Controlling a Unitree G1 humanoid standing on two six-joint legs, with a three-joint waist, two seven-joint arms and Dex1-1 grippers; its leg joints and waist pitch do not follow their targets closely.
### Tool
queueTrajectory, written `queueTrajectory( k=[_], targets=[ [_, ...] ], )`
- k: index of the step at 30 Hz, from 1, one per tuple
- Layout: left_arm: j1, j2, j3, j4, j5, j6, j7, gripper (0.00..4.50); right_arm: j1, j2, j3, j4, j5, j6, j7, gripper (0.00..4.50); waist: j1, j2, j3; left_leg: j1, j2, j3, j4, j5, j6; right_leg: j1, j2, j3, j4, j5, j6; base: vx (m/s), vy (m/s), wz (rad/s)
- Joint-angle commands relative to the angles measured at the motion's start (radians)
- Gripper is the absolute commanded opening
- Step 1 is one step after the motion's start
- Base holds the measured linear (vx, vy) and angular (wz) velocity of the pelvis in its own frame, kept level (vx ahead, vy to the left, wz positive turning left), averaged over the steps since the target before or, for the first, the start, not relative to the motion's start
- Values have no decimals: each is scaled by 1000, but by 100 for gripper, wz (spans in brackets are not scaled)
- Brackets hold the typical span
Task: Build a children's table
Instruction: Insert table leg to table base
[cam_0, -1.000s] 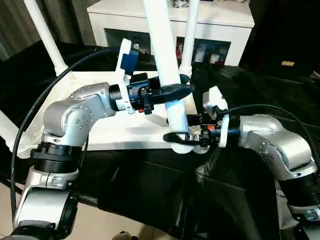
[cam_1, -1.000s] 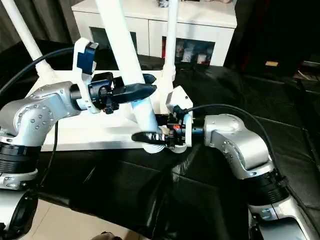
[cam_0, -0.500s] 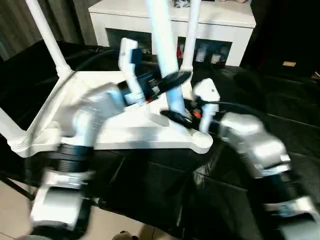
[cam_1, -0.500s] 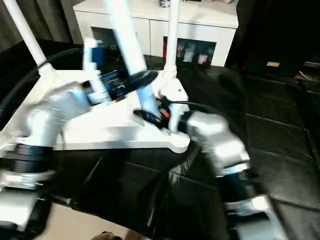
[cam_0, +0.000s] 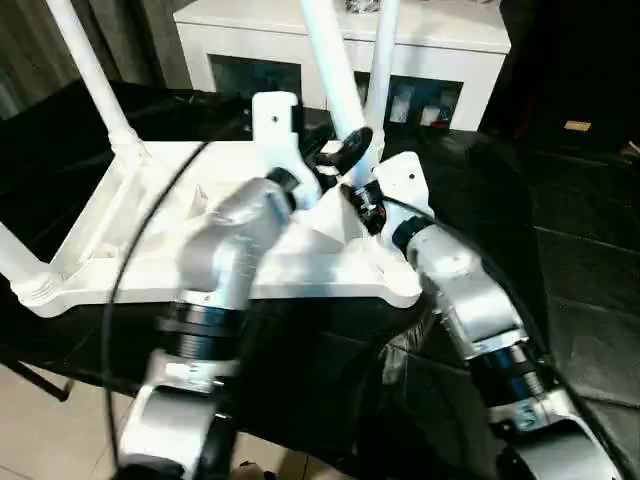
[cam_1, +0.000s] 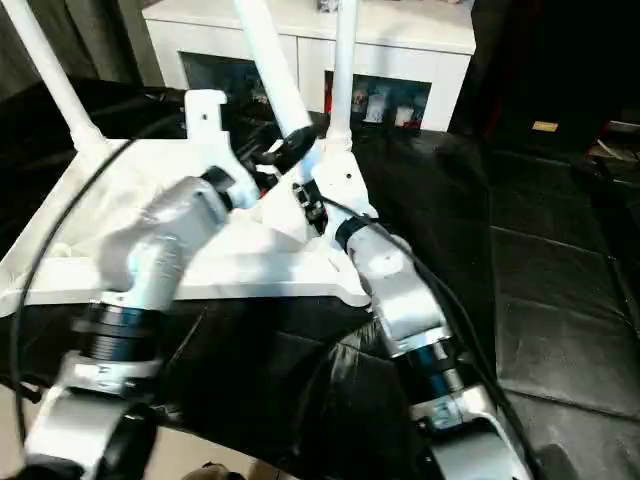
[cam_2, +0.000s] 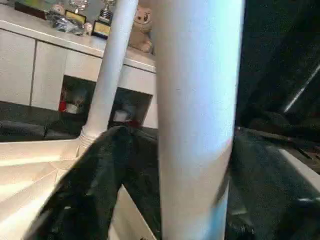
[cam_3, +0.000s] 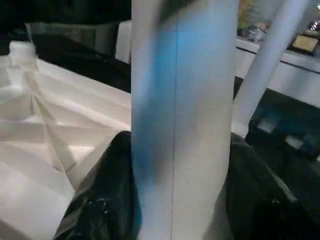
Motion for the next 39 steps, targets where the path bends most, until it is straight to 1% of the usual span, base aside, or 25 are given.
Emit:
queueTrajectory(
  k=[1,2,3,4,6,7,8,14,17,18,19,21,22,23,25,26,28,30,31,32,33,34,35,37,39],
  targets=[
    [-7,4,17,27,21,-11,27,305,-12,3,-18,-12,-13,-40,-20,194,-2,-3,-81,10,30,-12,-78,-172,13,62,-60,39,-77,-202,-169,0,0,0],
    [-10,4,23,32,22,-14,29,290,-13,4,-17,-11,-17,-44,-17,194,-4,-2,-82,10,29,-12,-77,-171,12,62,-60,39,-76,-198,-170,0,0,0],
    [-11,4,26,34,23,-15,30,283,-14,4,-16,-9,-18,-46,-14,194,-6,-3,-82,9,29,-12,-77,-171,12,63,-60,39,-76,-194,-171,0,0,0],
    [-12,7,29,36,23,-18,26,282,-13,2,-17,-10,-20,-52,-15,194,-7,-1,-82,10,29,-12,-77,-173,13,63,-60,39,-74,-190,-174,0,0,0],
    [-11,6,34,36,15,-23,15,273,-13,-2,-15,-9,-21,-62,-9,194,-9,-3,-82,9,29,-12,-77,-173,16,63,-61,39,-75,-186,-179,0,0,0],
    [-9,8,34,33,10,-22,7,260,-13,-4,-16,-8,-23,-67,-7,193,-10,-4,-82,9,29,-11,-76,-170,19,64,-61,40,-75,-179,-183,0,0,0],
    [-9,8,33,33,9,-23,4,260,-13,-4,-17,-6,-25,-72,-9,193,-10,-2,-82,9,30,-12,-77,-168,21,63,-61,39,-74,-177,-187,0,0,0],
    [-7,11,39,30,-26,-17,-38,205,-19,-9,-18,9,-26,-92,5,193,-11,-5,-81,10,29,-10,-76,-170,29,63,-61,40,-74,-180,-196,0,0,0],
    [-10,15,49,27,-40,-9,-45,200,-22,-8,-25,13,-29,-101,12,193,-12,-5,-82,10,30,-10,-76,-169,29,63,-61,40,-73,-175,-198,0,0,0],
    [-11,16,56,25,-48,-5,-50,197,-23,-6,-29,12,-18,-110,26,193,-11,-4,-81,11,30,-10,-76,-169,29,63,-61,40,-73,-174,-199,0,0,0],
    [-13,20,63,21,-60,4,-57,193,-21,-4,-34,1,12,-124,64,193,-12,-4,-81,10,30,-10,-76,-172,31,63,-61,40,-73,-174,-201,0,0,0],
    [-16,26,69,16,-72,12,-66,191,-18,-3,-38,-13,45,-132,107,263,-11,-5,-81,11,31,-10,-75,-177,38,64,-63,40,-73,-177,-202,0,0,0],
    [-19,36,71,14,-76,19,-78,191,-19,-8,-41,-21,58,-124,125,263,-11,-5,-81,10,31,-10,-76,-173,41,64,-62,40,-73,-175,-203,0,0,0],
    [-23,54,73,13,-84,30,-100,190,-20,-19,-43,-38,92,-107,179,263,-11,-8,-81,11,32,-10,-76,-172,45,64,-61,39,-72,-173,-204,0,0,0],
    [-30,83,74,13,-96,52,-134,190,-21,-34,-54,-63,148,-61,250,265,-10,-6,-81,11,32,-11,-77,-169,56,66,-61,39,-71,-169,-203,0,0,0],
    [-33,104,73,13,-106,69,-164,188,-22,-48,-61,-83,192,-22,307,302,-10,-5,-80,12,32,-11,-77,-169,57,64,-61,39,-71,-174,-206,0,0,0],
    [-40,129,84,13,-138,103,-204,188,-22,-81,-67,-112,236,20,384,307,-8,-4,-80,13,34,-12,-77,-160,61,66,-62,40,-69,-163,-213,0,0,0],
    [-43,139,90,12,-155,119,-220,188,-24,-93,-75,-121,256,38,410,306,-7,-6,-81,14,33,-10,-75,-148,59,65,-62,40,-67,-155,-225,0,0,0],
    [-52,154,105,10,-189,149,-246,188,-29,-113,-99,-131,297,72,450,323,-6,-5,-80,13,35,-9,-75,-150,57,63,-63,40,-69,-163,-231,0,0,0],
    [-54,158,106,9,-196,155,-254,188,-30,-119,-102,-132,304,80,459,351,-3,-6,-82,14,34,-9,-74,-147,56,65,-64,41,-67,-163,-237,0,0,0],
    [-58,177,106,2,-219,180,-295,188,-31,-147,-110,-142,331,115,501,351,-4,-12,-80,14,33,-7,-75,-147,57,65,-63,41,-70,-167,-237,0,0,0],
    [-60,190,104,-6,-234,199,-323,188,-30,-171,-108,-149,342,141,531,353,1,-8,-81,15,34,-9,-75,-140,56,66,-64,41,-67,-173,-235,0,0,0],
    [-61,202,100,-12,-244,214,-345,188,-28,-189,-111,-157,361,176,555,353,0,-10,-79,14,33,-8,-75,-142,55,65,-63,40,-68,-178,-234,0,0,0],
    [-65,225,92,-25,-267,243,-395,188,-21,-237,-115,-182,409,250,622,352,3,-10,-80,14,32,-8,-74,-136,57,66,-63,40,-68,-181,-231,0,0,0],
    [-67,233,88,-31,-275,256,-414,188,-19,-255,-118,-190,431,283,647,352,5,-12,-80,14,33,-8,-73,-131,60,68,-64,40,-69,-184,-231,0,0,0]
  ],
)
